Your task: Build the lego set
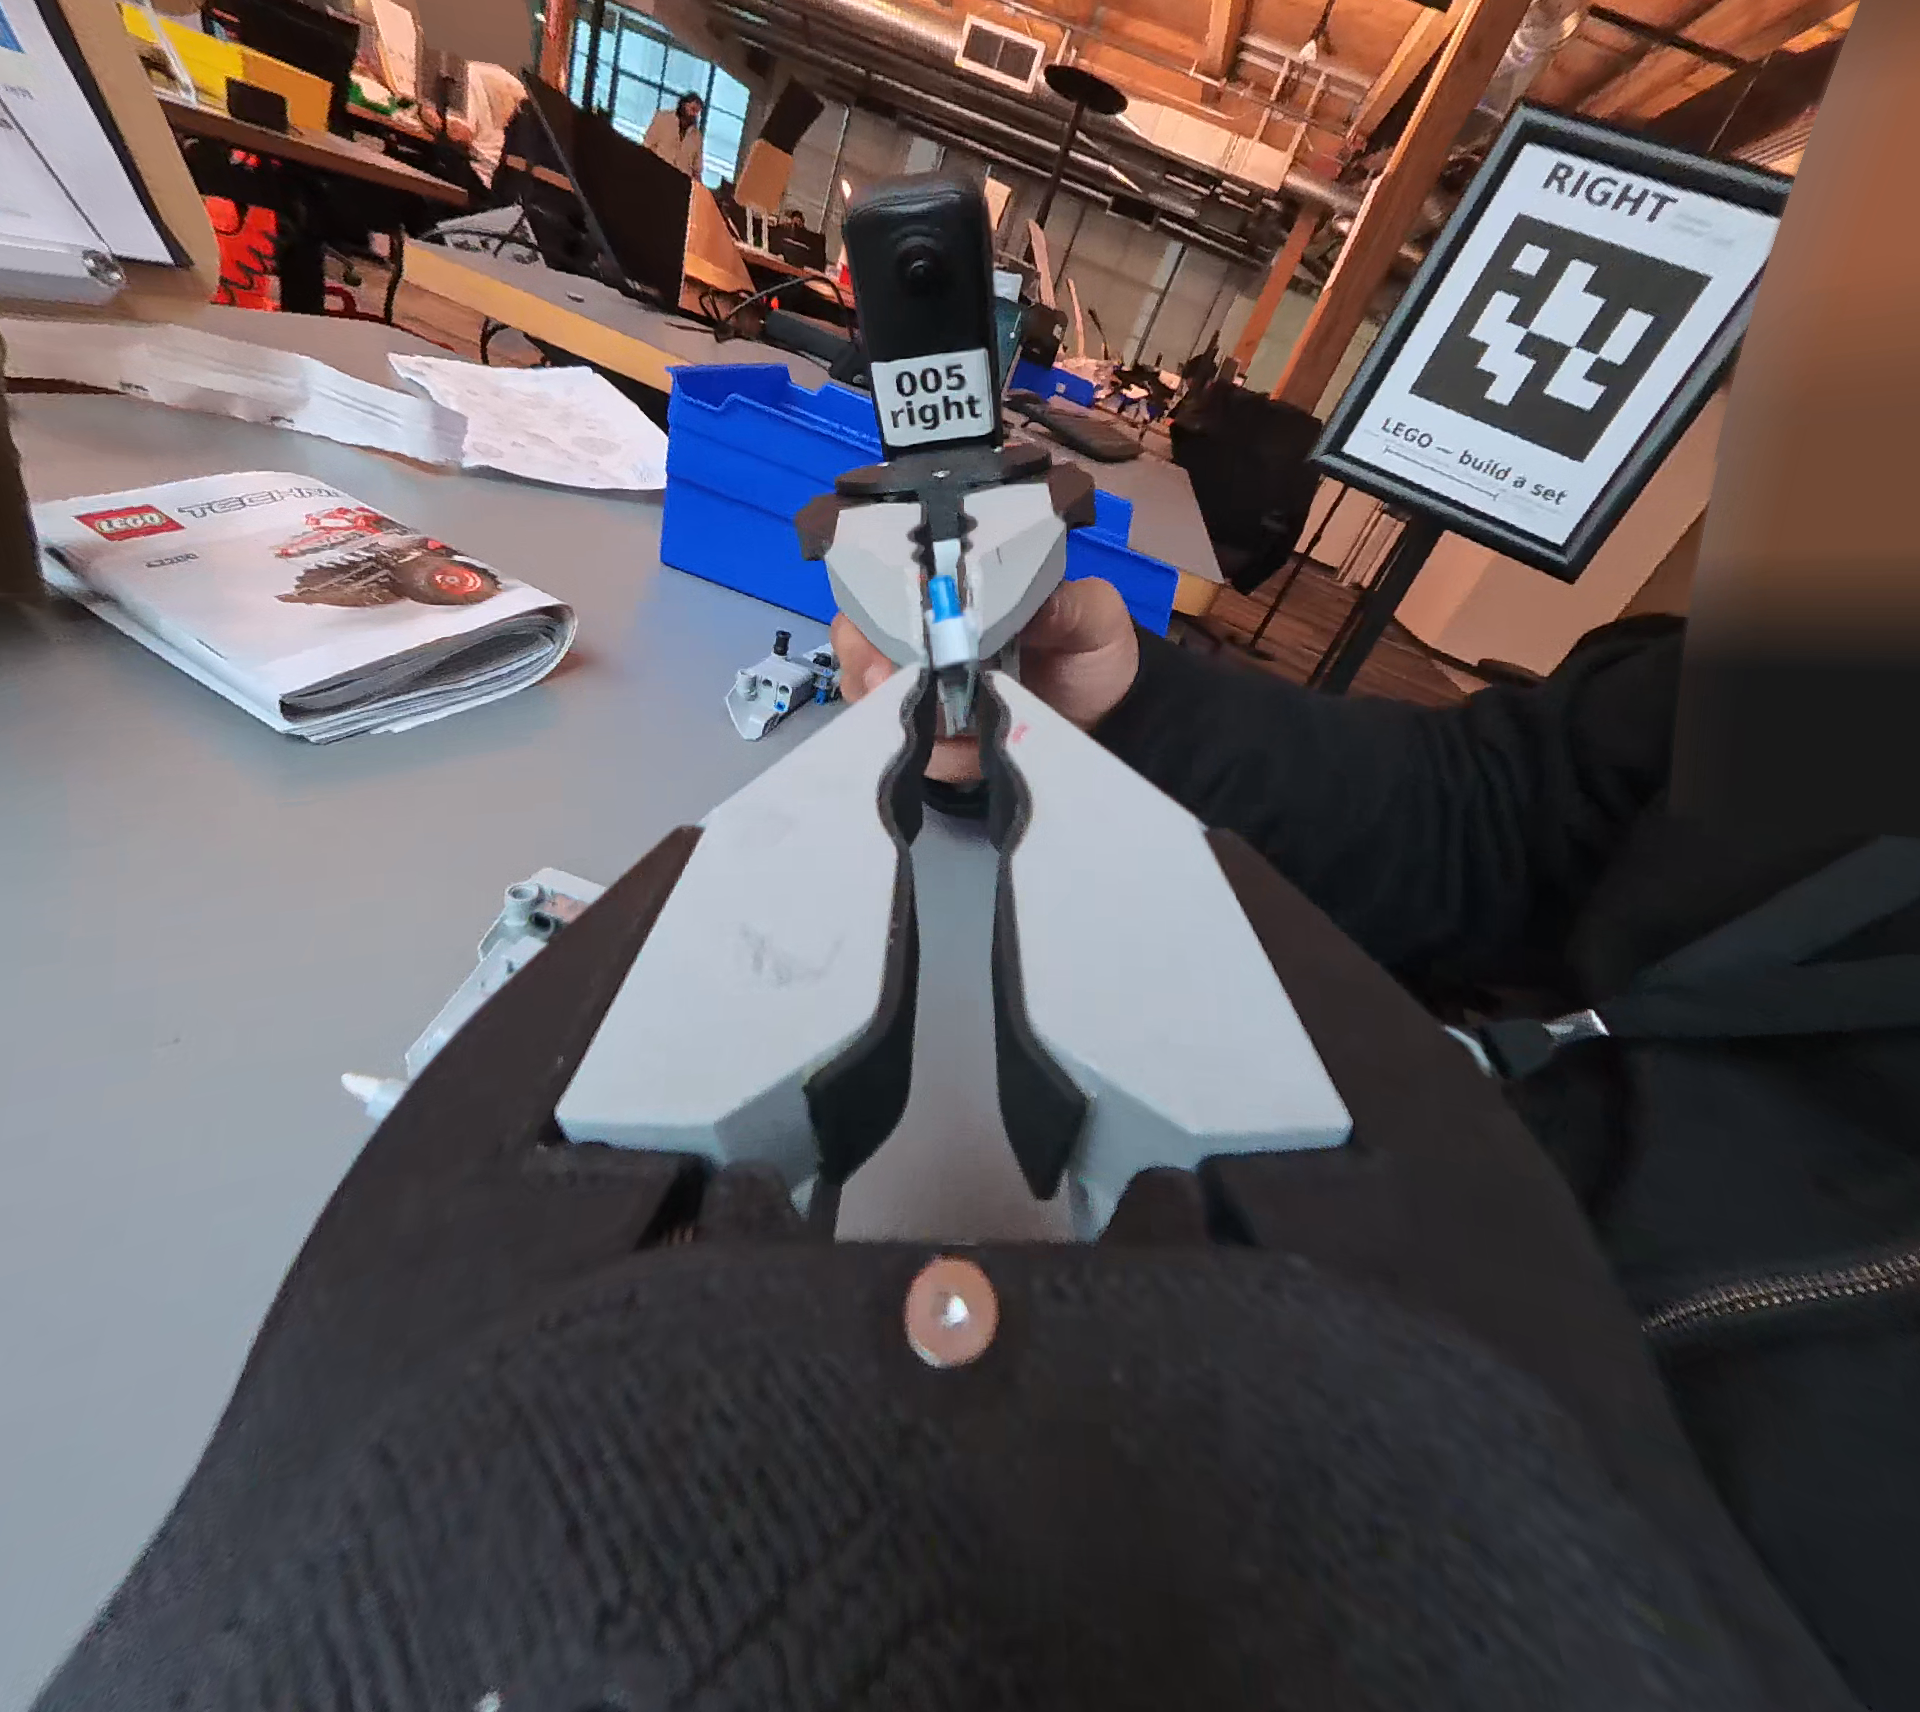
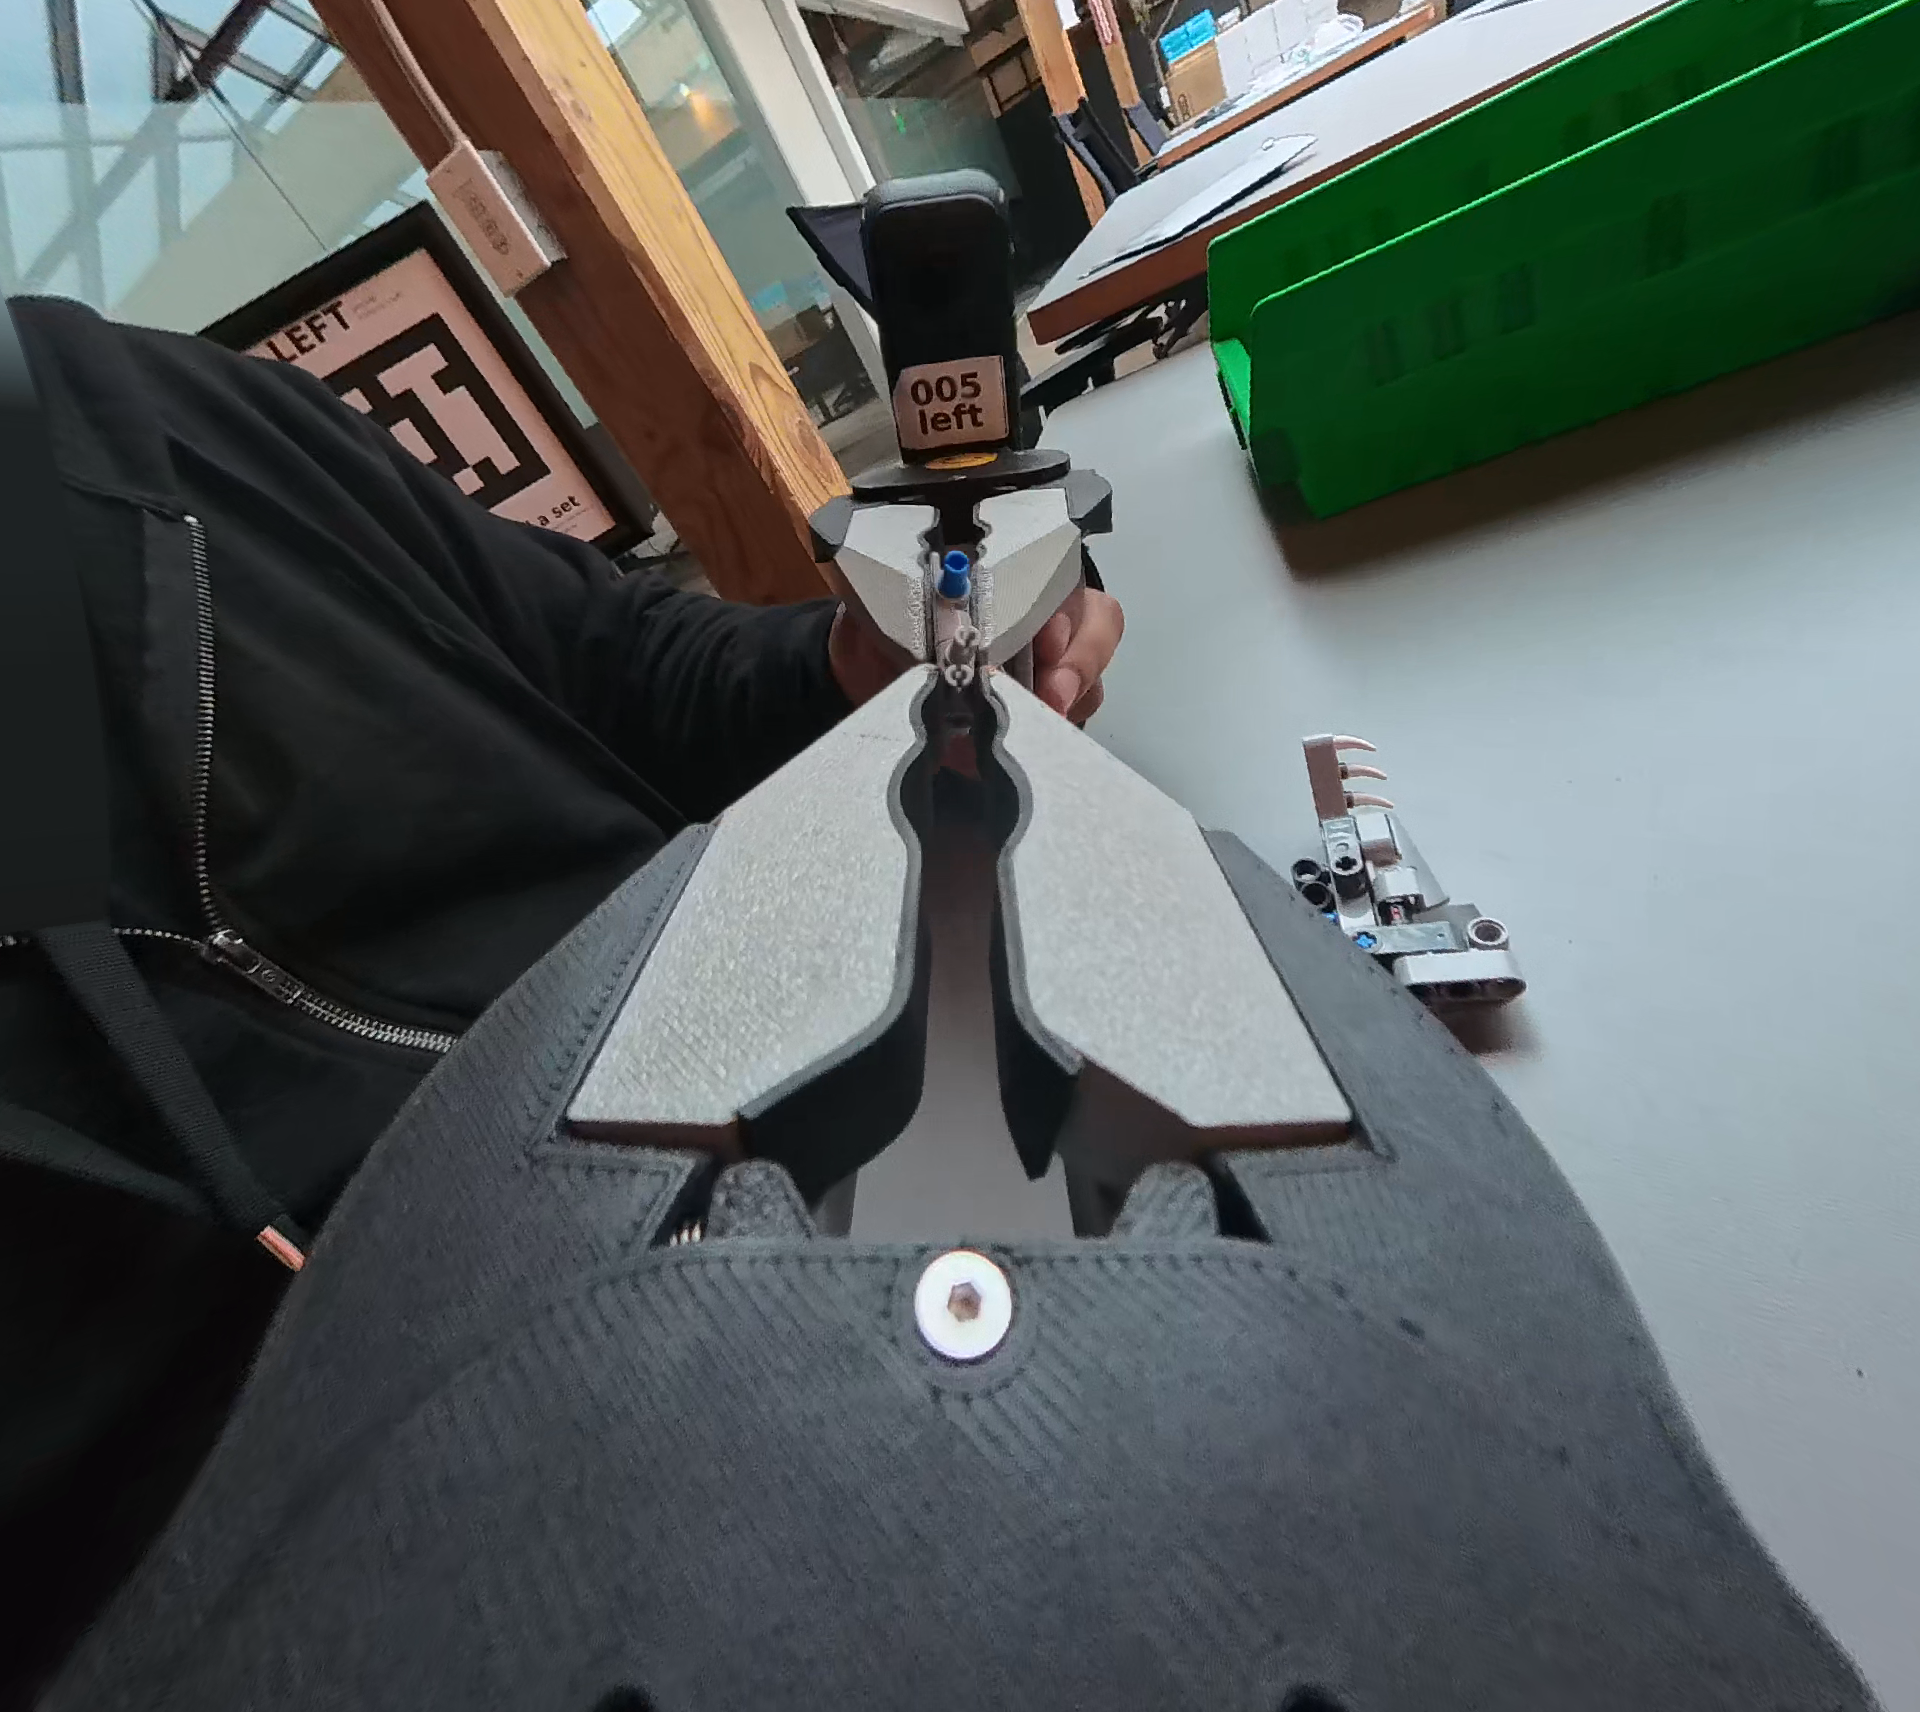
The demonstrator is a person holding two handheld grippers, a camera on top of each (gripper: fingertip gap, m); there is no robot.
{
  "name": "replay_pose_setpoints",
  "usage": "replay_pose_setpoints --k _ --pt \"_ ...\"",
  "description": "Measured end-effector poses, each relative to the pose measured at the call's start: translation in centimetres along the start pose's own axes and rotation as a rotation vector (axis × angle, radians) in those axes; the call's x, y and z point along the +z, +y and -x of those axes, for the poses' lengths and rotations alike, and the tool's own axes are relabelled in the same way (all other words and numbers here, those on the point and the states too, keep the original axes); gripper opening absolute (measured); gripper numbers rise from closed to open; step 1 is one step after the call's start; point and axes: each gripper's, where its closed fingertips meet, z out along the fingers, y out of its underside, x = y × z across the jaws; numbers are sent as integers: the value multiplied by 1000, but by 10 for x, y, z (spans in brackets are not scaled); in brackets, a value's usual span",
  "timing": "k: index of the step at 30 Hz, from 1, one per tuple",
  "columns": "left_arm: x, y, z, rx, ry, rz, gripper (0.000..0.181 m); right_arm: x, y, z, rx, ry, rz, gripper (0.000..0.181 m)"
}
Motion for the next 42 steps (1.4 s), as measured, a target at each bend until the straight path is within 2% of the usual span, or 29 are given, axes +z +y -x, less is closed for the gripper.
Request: replay_pose_setpoints --k 16,19,23,26,32,34,35,36,37,38,42 --pt "-7 -8 2 -20 0 -24 6 4 9 1 -42 16 64 1" --pt "-8 -7 -1 22 1 -15 5 5 9 3 -75 23 66 1" --pt "-7 -9 -8 95 1 -19 5 9 6 12 -174 24 55 18" --pt "-4 -9 -10 113 -7 -26 5 12 12 7 -221 76 99 4" --pt "-5 -5 -7 158 -63 9 5 8 13 6 -282 119 133 4" --pt "-11 -17 -7 168 -92 -41 5 -1 19 -6 -273 184 182 3" --pt "-26 -41 -5 140 -103 -151 5 -9 20 -12 -269 221 192 4" --pt "-44 -62 -3 116 -100 -217 4 -14 7 0 -260 156 100 3" --pt "-52 -69 -3 167 -112 -197 4 -18 -9 12 -249 91 1 3" --pt "-49 -64 -5 224 -118 -127 5 -19 -14 11 -239 88 -33 3" --pt "-26 -47 -18 205 -62 -82 5 -9 -4 1 -220 119 21 3"
